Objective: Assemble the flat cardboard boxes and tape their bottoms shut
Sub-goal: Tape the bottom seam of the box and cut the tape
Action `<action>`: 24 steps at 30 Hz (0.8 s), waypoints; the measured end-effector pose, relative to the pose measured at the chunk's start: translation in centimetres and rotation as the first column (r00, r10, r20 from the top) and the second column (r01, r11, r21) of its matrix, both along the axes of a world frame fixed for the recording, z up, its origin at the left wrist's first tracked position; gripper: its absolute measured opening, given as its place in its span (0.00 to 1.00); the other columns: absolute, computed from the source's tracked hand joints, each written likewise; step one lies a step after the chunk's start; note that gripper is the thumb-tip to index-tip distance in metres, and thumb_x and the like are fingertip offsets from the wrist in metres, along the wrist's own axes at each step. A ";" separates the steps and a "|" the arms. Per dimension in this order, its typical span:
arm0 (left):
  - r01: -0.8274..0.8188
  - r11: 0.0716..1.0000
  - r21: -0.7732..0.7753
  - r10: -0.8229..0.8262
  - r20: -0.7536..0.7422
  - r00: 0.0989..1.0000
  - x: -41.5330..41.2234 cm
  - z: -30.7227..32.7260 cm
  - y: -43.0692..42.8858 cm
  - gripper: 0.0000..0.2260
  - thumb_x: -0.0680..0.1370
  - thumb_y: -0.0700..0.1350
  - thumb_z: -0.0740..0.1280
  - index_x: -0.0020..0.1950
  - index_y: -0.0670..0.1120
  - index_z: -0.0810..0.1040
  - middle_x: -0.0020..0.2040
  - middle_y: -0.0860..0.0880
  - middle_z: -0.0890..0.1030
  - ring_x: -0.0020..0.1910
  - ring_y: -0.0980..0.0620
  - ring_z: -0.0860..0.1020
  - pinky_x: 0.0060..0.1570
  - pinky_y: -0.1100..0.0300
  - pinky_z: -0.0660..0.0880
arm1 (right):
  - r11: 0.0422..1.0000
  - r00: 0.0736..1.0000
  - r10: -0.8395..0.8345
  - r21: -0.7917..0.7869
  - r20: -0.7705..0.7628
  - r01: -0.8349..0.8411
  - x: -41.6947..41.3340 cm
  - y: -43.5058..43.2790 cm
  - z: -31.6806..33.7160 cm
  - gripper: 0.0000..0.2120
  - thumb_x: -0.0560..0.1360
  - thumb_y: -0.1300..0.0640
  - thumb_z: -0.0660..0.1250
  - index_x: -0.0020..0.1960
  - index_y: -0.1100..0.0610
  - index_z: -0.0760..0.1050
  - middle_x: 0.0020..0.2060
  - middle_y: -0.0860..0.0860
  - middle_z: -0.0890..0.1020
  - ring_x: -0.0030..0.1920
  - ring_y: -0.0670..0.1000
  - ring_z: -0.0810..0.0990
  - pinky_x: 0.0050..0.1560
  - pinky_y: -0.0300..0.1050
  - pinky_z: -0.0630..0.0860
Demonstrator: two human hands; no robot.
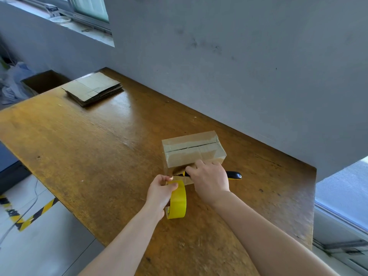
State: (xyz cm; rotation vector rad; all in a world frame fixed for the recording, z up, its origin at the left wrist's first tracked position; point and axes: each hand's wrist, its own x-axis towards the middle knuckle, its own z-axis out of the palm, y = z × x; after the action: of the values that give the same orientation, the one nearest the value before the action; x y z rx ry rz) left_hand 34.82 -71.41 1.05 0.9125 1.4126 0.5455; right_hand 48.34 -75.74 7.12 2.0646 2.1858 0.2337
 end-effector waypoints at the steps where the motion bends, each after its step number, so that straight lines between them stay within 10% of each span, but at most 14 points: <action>1: 0.003 1.000 0.009 -0.003 -0.009 1.000 0.0 0.1 0.1 0.06 0.77 0.42 0.70 0.50 0.49 0.75 0.53 0.44 0.79 0.54 0.43 0.78 0.56 0.44 0.77 | 1.000 0.999 -0.005 -0.017 0.043 0.006 -0.4 0.2 0.4 0.08 0.80 0.59 0.59 0.57 0.53 0.74 0.49 0.52 0.76 0.48 0.54 0.77 0.43 0.45 0.64; 5: 0.042 0.999 0.028 -0.041 -0.042 0.998 0.1 0.4 0.1 0.05 0.77 0.41 0.69 0.50 0.47 0.75 0.51 0.44 0.79 0.49 0.45 0.77 0.43 0.53 0.75 | 0.981 0.981 -0.053 -0.175 0.185 0.086 -0.1 0.7 -0.5 0.08 0.79 0.61 0.60 0.53 0.56 0.78 0.49 0.53 0.79 0.50 0.55 0.78 0.44 0.47 0.65; 15: 0.137 0.987 0.084 -0.126 -0.125 0.984 -0.6 0.8 0.5 0.04 0.77 0.42 0.68 0.49 0.50 0.75 0.51 0.45 0.78 0.50 0.41 0.78 0.48 0.46 0.78 | 0.779 0.905 -0.387 -0.587 -0.176 0.219 1.9 -4.3 -9.7 0.16 0.80 0.46 0.62 0.64 0.51 0.75 0.57 0.54 0.79 0.58 0.56 0.77 0.44 0.45 0.70; 19: 0.136 0.988 0.070 -0.126 -0.135 0.983 -0.7 0.9 0.7 0.04 0.77 0.42 0.69 0.48 0.50 0.76 0.52 0.45 0.78 0.51 0.39 0.78 0.44 0.51 0.75 | 0.982 0.938 -0.181 -0.112 -0.295 0.154 1.5 -3.1 -7.8 0.16 0.76 0.43 0.63 0.55 0.53 0.78 0.50 0.52 0.76 0.53 0.56 0.75 0.46 0.48 0.71; 22: 0.117 0.991 0.061 -0.109 -0.122 0.987 -0.7 0.7 0.8 0.03 0.78 0.42 0.68 0.49 0.48 0.76 0.52 0.45 0.78 0.50 0.42 0.77 0.45 0.51 0.74 | 0.859 0.929 0.106 0.503 -0.355 0.093 0.7 -0.6 -5.1 0.13 0.73 0.45 0.65 0.47 0.55 0.77 0.43 0.51 0.76 0.43 0.54 0.72 0.41 0.45 0.69; 24: 0.122 0.990 0.064 -0.113 -0.128 0.985 -0.8 0.7 0.8 0.02 0.78 0.43 0.67 0.50 0.48 0.76 0.51 0.46 0.77 0.50 0.44 0.76 0.48 0.50 0.74 | 0.855 0.943 0.127 0.516 -0.307 0.052 0.2 1.3 -3.8 0.18 0.71 0.44 0.69 0.54 0.54 0.77 0.51 0.53 0.78 0.51 0.54 0.73 0.50 0.47 0.71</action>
State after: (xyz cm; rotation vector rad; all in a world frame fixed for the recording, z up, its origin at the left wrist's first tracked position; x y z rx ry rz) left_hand 34.02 -70.62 1.78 1.0965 1.4473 0.4591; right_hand 48.53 -74.48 3.34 2.4920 2.5883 0.5810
